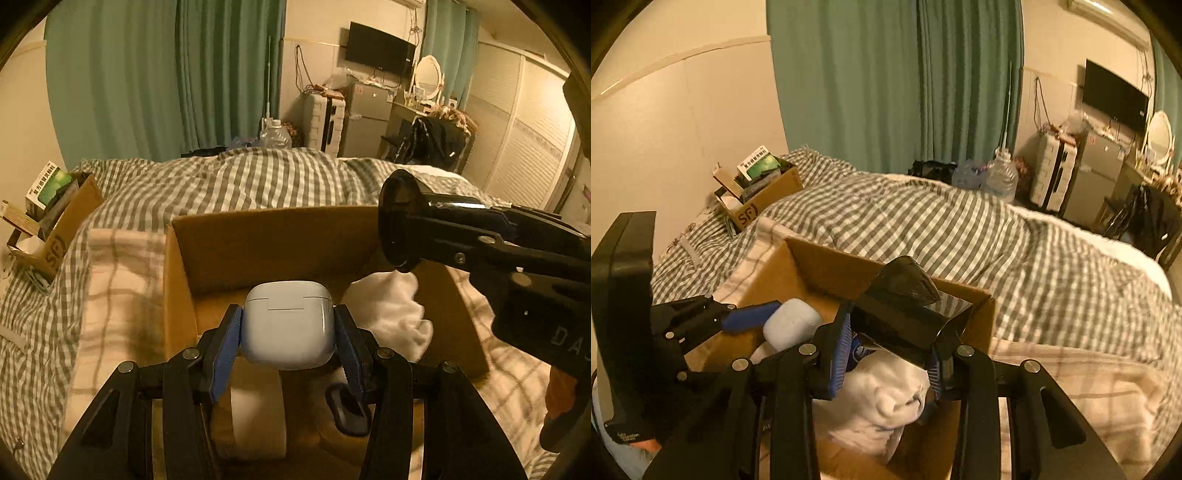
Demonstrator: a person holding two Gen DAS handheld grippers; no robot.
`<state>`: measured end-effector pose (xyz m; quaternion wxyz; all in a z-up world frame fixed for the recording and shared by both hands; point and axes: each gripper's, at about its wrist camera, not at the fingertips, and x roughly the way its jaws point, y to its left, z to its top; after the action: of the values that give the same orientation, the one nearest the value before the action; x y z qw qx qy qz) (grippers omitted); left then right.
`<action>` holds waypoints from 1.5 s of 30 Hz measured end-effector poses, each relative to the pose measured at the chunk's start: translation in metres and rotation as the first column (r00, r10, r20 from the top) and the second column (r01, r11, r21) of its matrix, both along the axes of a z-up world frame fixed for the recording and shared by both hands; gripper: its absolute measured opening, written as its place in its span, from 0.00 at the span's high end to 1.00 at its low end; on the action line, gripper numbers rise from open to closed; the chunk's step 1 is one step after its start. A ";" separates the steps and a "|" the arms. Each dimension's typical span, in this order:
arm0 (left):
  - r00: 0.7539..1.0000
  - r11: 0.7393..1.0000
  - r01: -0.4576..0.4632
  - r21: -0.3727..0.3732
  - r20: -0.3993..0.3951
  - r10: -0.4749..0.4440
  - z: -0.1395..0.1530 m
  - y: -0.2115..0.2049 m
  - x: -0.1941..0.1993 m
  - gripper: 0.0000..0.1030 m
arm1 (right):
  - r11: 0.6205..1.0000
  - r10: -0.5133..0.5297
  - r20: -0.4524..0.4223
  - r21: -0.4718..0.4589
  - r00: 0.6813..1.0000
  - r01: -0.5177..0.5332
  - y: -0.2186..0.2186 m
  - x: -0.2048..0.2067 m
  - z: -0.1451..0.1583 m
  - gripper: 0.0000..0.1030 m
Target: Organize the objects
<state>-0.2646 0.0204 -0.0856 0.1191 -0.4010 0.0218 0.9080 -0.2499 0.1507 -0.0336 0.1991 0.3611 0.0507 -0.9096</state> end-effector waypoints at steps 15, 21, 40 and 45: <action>1.000 1.000 -0.009 -0.003 0.025 0.010 0.012 0.005 0.009 0.35 | 0.996 -0.081 -0.006 -0.042 0.997 0.081 0.021 0.005 0.022 0.27; 0.997 0.999 -0.040 0.001 -0.065 0.040 0.068 -0.001 0.042 0.10 | 0.990 -0.142 -0.077 -0.021 0.987 0.141 0.038 0.045 0.080 0.16; 0.945 0.993 -0.101 -0.052 -0.318 0.080 0.185 -0.036 0.180 0.00 | 0.964 -0.244 -0.329 0.021 0.912 0.265 0.054 0.229 0.184 0.00; 0.929 0.994 -0.106 -0.002 -0.358 0.098 0.170 -0.043 0.201 0.00 | 0.938 -0.341 -0.339 -0.060 0.877 0.341 0.068 0.245 0.151 0.00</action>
<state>-0.0634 -0.0222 0.0842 0.0617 -0.2312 0.0318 0.9704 -0.0046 0.2187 0.1171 0.0237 0.2000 0.0208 -0.9793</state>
